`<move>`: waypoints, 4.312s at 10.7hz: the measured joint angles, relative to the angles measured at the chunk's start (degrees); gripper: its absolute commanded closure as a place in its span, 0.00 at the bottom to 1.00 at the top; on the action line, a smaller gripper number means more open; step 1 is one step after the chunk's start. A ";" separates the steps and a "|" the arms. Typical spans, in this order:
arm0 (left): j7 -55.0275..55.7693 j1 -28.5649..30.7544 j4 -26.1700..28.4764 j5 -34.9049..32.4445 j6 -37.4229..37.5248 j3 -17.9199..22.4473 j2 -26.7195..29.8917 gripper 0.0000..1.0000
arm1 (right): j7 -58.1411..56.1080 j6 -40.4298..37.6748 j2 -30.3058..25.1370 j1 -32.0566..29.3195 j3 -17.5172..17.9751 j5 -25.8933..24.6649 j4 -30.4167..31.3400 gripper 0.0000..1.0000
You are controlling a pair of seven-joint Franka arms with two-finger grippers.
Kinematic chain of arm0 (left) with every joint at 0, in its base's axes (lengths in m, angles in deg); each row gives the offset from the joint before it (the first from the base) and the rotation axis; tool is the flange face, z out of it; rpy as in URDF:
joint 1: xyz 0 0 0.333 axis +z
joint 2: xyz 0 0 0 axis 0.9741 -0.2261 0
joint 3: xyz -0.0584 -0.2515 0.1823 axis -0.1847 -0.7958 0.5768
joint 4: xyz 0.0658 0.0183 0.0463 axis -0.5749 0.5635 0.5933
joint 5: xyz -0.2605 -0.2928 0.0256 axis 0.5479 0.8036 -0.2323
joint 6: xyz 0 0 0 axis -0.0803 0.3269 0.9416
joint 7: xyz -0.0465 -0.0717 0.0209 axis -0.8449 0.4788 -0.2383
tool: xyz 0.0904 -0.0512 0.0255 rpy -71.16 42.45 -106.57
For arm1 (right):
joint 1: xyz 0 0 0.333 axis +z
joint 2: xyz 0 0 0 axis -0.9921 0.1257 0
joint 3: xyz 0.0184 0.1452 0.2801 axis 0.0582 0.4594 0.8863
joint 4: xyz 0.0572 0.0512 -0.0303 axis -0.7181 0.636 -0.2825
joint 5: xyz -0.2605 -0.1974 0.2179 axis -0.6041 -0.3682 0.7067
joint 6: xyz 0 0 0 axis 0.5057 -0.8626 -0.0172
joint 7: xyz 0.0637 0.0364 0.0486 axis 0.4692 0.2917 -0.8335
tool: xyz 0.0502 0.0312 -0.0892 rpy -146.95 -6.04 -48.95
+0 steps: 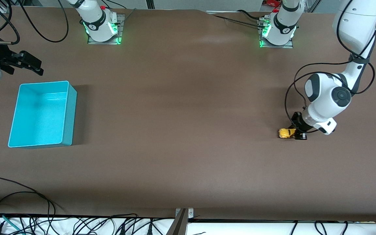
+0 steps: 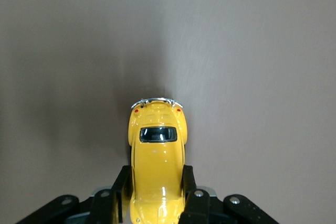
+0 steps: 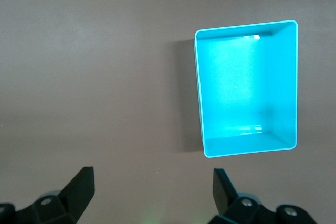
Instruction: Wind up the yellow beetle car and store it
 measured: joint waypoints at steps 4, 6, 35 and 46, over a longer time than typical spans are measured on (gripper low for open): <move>2.64 -2.24 0.18 0.00 1.72 0.15 -0.34 1.00 | 0.00 0.00 0.00 0.00 0.00 0.00 0.00 0.00; 2.63 -2.12 0.17 -0.25 1.74 0.59 -1.09 1.00 | 0.00 0.00 0.00 0.00 0.00 0.00 0.00 0.00; -10.50 11.26 -11.62 -5.44 7.18 1.61 -7.08 0.02 | 0.00 0.00 0.31 -0.13 -0.12 0.00 0.00 0.00; -10.78 9.24 -11.85 -5.66 12.30 1.30 -7.39 1.00 | 0.00 0.00 0.32 -0.13 -0.12 0.00 0.00 0.00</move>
